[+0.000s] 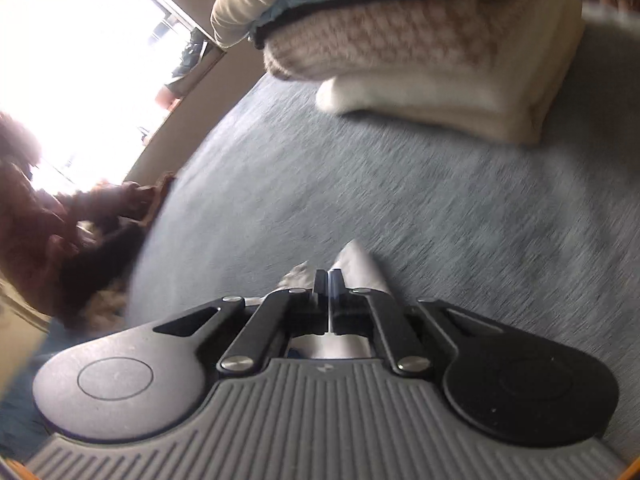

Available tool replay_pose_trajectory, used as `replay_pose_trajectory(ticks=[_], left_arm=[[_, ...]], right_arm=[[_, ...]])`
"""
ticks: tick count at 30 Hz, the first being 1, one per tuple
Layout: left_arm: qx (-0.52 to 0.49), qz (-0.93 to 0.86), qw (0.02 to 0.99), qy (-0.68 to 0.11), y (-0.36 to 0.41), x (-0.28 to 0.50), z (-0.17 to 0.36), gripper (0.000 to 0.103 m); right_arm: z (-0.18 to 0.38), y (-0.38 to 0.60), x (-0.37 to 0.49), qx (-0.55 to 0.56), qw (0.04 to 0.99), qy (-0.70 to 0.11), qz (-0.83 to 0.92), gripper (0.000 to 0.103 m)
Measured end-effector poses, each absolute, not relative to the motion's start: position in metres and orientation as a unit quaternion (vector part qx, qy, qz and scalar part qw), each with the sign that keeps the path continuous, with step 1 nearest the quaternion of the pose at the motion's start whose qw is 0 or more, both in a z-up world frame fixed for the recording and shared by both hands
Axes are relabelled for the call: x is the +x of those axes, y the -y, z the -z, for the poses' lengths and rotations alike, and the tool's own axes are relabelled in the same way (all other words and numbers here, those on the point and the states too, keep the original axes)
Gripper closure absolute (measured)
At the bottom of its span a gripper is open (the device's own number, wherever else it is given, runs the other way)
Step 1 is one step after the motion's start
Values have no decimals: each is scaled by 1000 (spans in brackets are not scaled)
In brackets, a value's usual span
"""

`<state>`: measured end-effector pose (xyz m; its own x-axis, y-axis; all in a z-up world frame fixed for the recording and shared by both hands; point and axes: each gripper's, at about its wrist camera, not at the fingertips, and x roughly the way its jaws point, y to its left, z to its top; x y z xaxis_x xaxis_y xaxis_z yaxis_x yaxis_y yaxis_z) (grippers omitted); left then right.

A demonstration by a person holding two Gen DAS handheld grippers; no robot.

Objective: Fold clothes

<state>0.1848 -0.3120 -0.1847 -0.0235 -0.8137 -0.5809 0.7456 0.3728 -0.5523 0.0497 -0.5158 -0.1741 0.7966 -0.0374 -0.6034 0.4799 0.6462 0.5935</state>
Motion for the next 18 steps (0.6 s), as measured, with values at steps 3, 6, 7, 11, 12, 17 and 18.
replay_pose_trajectory(ticks=[3,6,7,11,12,17,18], left_arm=[[-33,543,708,-450,316,181,184,63],[-31,528,722,-446,318,174,183,65],[-31,523,727,-443,318,172,183,69],[-20,510,747,-426,317,166,185,89],[-21,507,750,-424,315,166,186,89],[-41,498,754,-427,310,167,189,99],[-47,498,752,-429,310,168,190,100]], right_arm=[[183,519,61,370,858,-319,159,81],[193,522,72,346,852,-355,168,71],[196,523,76,337,850,-367,171,84],[189,519,66,346,861,-338,159,103],[185,516,63,344,866,-330,150,103],[169,498,50,335,890,-291,100,103],[169,494,51,330,893,-294,88,103]])
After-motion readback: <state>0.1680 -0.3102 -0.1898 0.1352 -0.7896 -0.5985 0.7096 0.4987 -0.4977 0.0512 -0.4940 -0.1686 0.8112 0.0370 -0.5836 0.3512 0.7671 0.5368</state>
